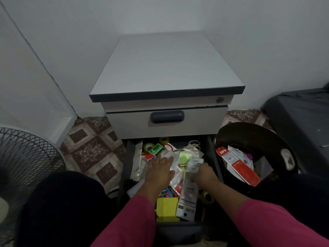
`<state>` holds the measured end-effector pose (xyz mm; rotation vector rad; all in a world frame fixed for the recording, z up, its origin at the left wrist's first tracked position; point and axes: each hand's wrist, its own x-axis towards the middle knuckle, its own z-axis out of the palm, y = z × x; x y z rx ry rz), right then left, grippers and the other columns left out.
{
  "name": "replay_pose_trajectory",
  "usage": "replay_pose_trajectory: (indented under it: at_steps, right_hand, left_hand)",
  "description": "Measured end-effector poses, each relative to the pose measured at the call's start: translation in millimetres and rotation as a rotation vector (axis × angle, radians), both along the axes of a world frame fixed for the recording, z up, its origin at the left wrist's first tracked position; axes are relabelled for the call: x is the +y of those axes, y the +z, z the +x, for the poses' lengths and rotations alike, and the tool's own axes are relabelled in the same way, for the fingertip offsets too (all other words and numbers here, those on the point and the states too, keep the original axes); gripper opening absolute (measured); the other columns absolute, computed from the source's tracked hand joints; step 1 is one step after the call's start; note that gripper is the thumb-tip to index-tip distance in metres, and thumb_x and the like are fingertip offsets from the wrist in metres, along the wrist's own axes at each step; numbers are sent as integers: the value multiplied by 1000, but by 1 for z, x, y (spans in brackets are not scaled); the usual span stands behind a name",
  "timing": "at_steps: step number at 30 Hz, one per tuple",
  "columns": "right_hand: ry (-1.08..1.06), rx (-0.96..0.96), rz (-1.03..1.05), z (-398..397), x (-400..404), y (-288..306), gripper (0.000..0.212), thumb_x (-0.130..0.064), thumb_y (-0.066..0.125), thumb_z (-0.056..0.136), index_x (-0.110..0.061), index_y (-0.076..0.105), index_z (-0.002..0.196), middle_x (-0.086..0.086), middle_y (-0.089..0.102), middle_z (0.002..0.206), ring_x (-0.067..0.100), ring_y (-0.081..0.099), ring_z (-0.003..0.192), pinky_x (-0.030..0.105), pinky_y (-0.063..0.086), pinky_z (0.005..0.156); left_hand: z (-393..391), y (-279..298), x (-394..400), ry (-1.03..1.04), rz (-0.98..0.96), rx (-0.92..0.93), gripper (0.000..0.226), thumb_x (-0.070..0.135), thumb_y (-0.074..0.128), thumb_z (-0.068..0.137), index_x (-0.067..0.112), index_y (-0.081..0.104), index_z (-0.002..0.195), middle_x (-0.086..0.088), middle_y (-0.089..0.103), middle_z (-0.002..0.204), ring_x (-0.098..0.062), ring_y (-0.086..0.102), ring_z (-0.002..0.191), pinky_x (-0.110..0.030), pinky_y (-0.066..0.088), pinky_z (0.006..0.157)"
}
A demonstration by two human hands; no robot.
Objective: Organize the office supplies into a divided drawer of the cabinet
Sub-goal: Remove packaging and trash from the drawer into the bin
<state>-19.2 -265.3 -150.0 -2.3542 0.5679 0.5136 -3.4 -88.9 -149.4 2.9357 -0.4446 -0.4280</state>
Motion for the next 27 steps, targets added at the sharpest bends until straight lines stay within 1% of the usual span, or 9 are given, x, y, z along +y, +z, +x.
replay_pose_trajectory:
  at_steps: [2, 5, 7, 10, 14, 17, 21, 24, 27]
  right_hand:
    - [-30, -8, 64, 2, -2, -3, 51, -22, 69, 79, -6, 51, 123, 12, 61, 119, 27, 62, 106, 37, 54, 87]
    - [-41, 16, 93, 2, -2, -1, 36, -24, 67, 81, -8, 62, 113, 11, 65, 112, 27, 63, 103, 37, 54, 87]
    - [-44, 24, 95, 1, -2, 1, 32, -27, 67, 82, -9, 65, 108, 11, 66, 109, 26, 64, 100, 39, 55, 86]
    - [-27, 29, 83, 1, -2, 0, 30, -25, 64, 84, -8, 64, 109, 10, 65, 111, 26, 63, 101, 38, 54, 87]
    - [-26, 12, 84, 2, 0, 0, 32, -21, 59, 89, -6, 55, 117, 12, 60, 118, 29, 60, 105, 36, 52, 87]
    - [-32, 4, 104, 2, 1, 1, 31, -16, 59, 89, -5, 53, 117, 15, 59, 120, 30, 59, 107, 38, 51, 89]
    - [-86, -1, 178, 2, 2, 1, 33, -9, 68, 81, -5, 58, 112, 13, 64, 113, 30, 62, 104, 42, 53, 89]
    - [-108, -14, 218, 3, 0, 4, 24, -8, 64, 83, -2, 63, 107, 16, 66, 107, 30, 64, 97, 40, 55, 85]
    - [-154, -43, 283, 6, -2, 11, 19, -9, 60, 88, -1, 65, 105, 17, 68, 103, 31, 66, 94, 39, 56, 82]
  left_hand:
    - [0, 2, -3, 19, 45, -99, 45, 38, 35, 100, 20, 41, 141, -5, 43, 141, -25, 30, 134, -40, 24, 110]
    - [-1, 3, -4, 144, 51, -159, 38, 35, 41, 100, 13, 58, 126, -10, 46, 130, -27, 37, 123, -37, 34, 100]
    - [-2, 1, 0, 284, 20, -169, 35, 30, 50, 96, 15, 54, 128, -10, 41, 133, -27, 34, 124, -36, 34, 101]
    - [-1, 1, 4, 500, -38, -128, 53, 32, 63, 88, 16, 40, 133, -15, 33, 141, -30, 32, 130, -37, 33, 105]
    - [3, 0, 4, 589, -58, -40, 73, 36, 71, 82, 17, 29, 138, -21, 33, 143, -34, 34, 131, -40, 33, 106]
    - [1, 5, 4, 620, -87, -88, 79, 24, 71, 81, 17, 22, 143, -18, 40, 134, -31, 41, 123, -37, 38, 100]
    - [3, 18, 3, 751, -286, -94, 61, 5, 61, 84, 11, 36, 139, -18, 45, 130, -32, 53, 113, -36, 47, 90]
    - [11, 23, 9, 795, -402, 1, 27, 7, 55, 86, 3, 59, 113, -18, 62, 113, -33, 60, 103, -36, 50, 81]
    - [13, 26, 17, 792, -588, 35, 29, 6, 49, 86, 5, 60, 112, -20, 62, 106, -34, 59, 94, -35, 50, 75]
